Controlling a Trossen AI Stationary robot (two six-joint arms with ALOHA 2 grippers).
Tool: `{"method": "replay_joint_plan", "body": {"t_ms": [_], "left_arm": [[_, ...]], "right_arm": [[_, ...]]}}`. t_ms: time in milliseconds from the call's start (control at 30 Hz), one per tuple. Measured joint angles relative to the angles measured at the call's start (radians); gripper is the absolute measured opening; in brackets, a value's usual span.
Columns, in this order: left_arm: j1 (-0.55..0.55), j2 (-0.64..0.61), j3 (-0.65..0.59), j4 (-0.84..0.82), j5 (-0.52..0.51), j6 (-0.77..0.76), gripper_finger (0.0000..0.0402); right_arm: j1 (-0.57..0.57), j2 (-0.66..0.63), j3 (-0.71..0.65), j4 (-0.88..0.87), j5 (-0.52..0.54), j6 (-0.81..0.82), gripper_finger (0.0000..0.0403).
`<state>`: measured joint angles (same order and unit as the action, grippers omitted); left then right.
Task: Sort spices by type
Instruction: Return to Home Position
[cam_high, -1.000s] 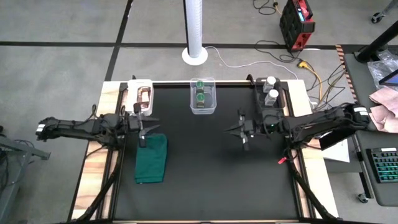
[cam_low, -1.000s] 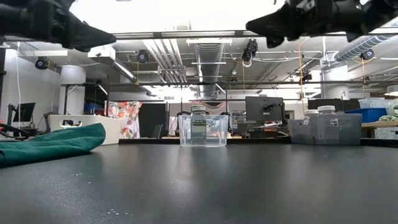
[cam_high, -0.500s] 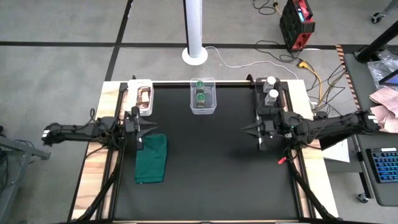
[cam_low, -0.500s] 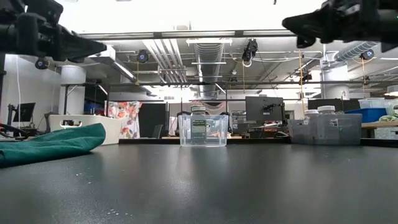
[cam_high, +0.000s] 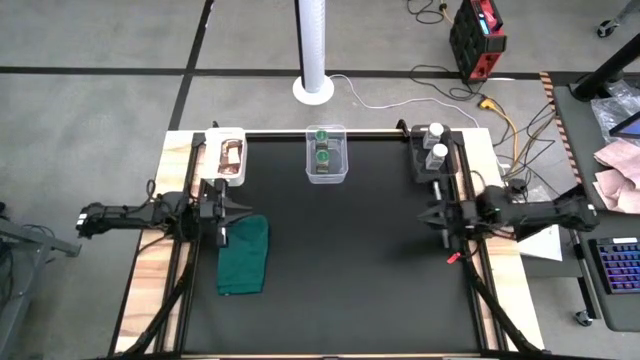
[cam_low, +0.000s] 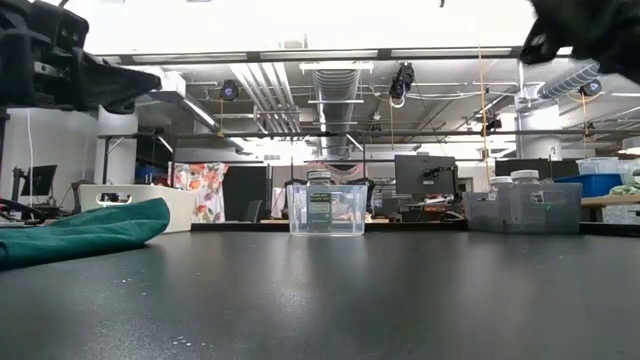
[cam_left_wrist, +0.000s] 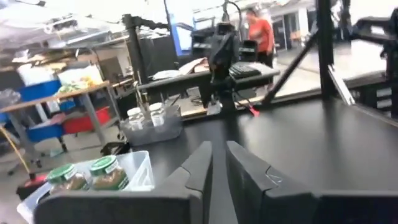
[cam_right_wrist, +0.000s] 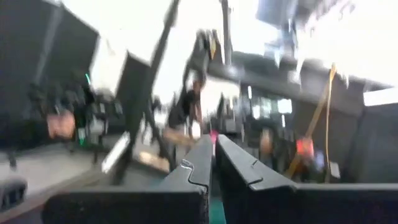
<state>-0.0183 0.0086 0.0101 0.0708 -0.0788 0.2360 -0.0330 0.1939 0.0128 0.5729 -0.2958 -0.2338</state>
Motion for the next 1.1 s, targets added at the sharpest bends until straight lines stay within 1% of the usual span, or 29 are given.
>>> {"method": "replay_joint_plan", "body": {"t_ms": [100,200,267,400,500,700,833,967,1100], "left_arm": [[0.0,-0.002,0.0,-0.032,-0.038,-0.044,0.0017],[0.001,0.015,0.002,-0.027,-0.093,-0.103,0.0006],[0.001,0.032,0.002,-0.029,-0.094,-0.121,0.0003],[0.001,0.068,0.002,-0.029,-0.093,-0.143,0.0002],[0.001,0.089,0.005,-0.034,-0.094,-0.144,0.0002],[0.001,0.117,0.01,-0.042,-0.095,-0.144,0.0002],[0.001,0.131,0.01,-0.038,-0.095,-0.144,0.0002],[0.001,0.144,0.01,-0.037,-0.095,-0.144,0.0002],[0.001,0.155,0.01,-0.036,-0.095,-0.144,0.0002]], "right_arm": [[0.0,-0.088,-0.001,-0.003,-0.025,-0.004,0.0013],[0.0,-0.166,-0.001,-0.067,-0.021,-0.029,0.0013],[0.0,-0.193,-0.002,-0.092,-0.019,-0.044,0.0013],[0.0,-0.181,-0.002,-0.122,-0.019,-0.071,0.0013],[0.0,-0.178,-0.002,-0.194,-0.019,-0.078,0.0013],[0.0,-0.174,-0.002,-0.267,-0.017,-0.048,0.0013],[0.0,-0.173,-0.002,-0.34,0.005,-0.065,0.0013],[0.0,-0.173,-0.002,-0.342,0.009,-0.045,0.0013],[0.0,-0.173,-0.002,-0.301,0.009,-0.012,0.0013]]}}
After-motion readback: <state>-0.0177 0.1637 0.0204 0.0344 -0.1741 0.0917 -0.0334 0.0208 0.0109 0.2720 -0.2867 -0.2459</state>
